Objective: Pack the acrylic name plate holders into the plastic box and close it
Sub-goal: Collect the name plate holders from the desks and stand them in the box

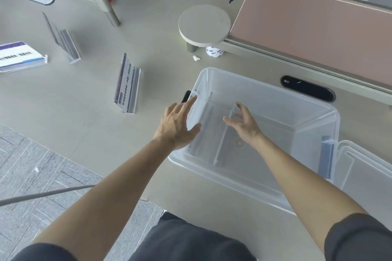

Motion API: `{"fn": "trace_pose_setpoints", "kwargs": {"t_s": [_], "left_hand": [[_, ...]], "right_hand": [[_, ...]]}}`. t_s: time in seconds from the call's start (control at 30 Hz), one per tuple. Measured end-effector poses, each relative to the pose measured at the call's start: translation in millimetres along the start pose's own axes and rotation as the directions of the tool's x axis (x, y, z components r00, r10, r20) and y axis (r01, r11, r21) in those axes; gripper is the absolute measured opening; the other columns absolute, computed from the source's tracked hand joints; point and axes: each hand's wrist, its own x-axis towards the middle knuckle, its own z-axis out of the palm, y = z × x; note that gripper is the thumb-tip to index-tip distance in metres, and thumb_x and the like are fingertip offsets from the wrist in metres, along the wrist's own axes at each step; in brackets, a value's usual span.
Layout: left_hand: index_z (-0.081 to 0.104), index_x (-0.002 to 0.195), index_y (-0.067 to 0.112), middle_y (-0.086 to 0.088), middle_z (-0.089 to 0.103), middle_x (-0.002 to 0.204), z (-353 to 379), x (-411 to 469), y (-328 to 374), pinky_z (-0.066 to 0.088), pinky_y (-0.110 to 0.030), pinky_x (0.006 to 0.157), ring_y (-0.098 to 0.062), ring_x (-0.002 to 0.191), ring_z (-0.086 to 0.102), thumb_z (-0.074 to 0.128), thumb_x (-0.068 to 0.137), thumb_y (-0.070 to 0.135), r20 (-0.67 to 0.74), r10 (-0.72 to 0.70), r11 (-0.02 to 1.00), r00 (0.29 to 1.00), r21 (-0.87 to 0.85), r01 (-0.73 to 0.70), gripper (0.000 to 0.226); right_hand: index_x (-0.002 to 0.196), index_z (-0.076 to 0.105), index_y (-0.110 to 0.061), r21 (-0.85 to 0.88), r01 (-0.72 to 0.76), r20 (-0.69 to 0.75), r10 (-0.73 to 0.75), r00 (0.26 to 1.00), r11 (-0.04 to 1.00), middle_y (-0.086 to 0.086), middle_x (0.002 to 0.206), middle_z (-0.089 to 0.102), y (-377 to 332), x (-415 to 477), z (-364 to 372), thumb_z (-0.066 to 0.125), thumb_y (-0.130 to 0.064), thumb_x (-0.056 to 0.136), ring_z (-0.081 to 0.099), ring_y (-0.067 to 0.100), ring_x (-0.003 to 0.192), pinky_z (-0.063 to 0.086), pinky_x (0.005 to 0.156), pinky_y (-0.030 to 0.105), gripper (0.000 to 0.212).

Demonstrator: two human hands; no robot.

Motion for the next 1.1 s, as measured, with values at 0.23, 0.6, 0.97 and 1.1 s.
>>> {"fn": "trace_pose_setpoints", "kwargs": {"t_s": [0.23,0.6,0.97,1.1], "left_hand": [[0.007,0.150,0.040,-0.001,0.039,0.147,-0.5,0.8,1.6,0.037,-0.040,0.103,-0.030,0.121,0.045,0.055,0.084,0.037,0.043,-0.009,1.000,0.999,-0.024,0.010,0.082],[0.010,0.149,0.042,-0.001,0.039,0.149,-2.6,0.4,3.8,0.036,-0.039,0.099,-0.031,0.120,0.044,0.056,0.084,0.033,0.049,-0.027,0.997,0.998,-0.067,0.030,0.080],[0.010,0.149,0.041,-0.001,0.037,0.150,-3.7,1.2,4.0,0.037,-0.041,0.100,-0.031,0.119,0.045,0.054,0.084,0.028,0.050,-0.029,0.997,0.998,-0.073,0.033,0.079],[0.010,0.149,0.042,0.000,0.037,0.150,-4.2,0.4,4.6,0.039,-0.043,0.098,-0.031,0.118,0.045,0.053,0.085,0.026,0.046,-0.037,0.996,0.998,-0.074,0.041,0.079]], "right_hand": [[0.151,0.008,-0.045,-0.223,0.090,0.182,-0.049,0.982,0.971,0.000,0.157,0.028,0.7,-33.9,-12.9,0.087,-0.058,0.054,0.037,0.019,0.140,0.039,0.110,0.045,0.126],[0.142,-0.028,-0.052,-0.386,0.074,0.266,0.034,0.963,0.920,0.009,0.160,0.026,1.2,-40.4,6.3,0.089,-0.056,0.054,0.052,0.024,0.130,0.044,0.106,0.041,0.146],[0.136,-0.040,-0.047,-0.502,0.181,0.335,-0.002,0.942,0.846,0.007,0.161,0.025,-11.0,-30.5,21.7,0.080,-0.067,0.059,0.050,0.017,0.133,0.041,0.108,0.037,0.144],[0.134,-0.042,-0.049,-0.508,0.190,0.337,-0.009,0.942,0.840,0.007,0.161,0.023,-13.8,-28.2,25.8,0.078,-0.071,0.057,0.048,0.018,0.135,0.041,0.110,0.039,0.144]]}}
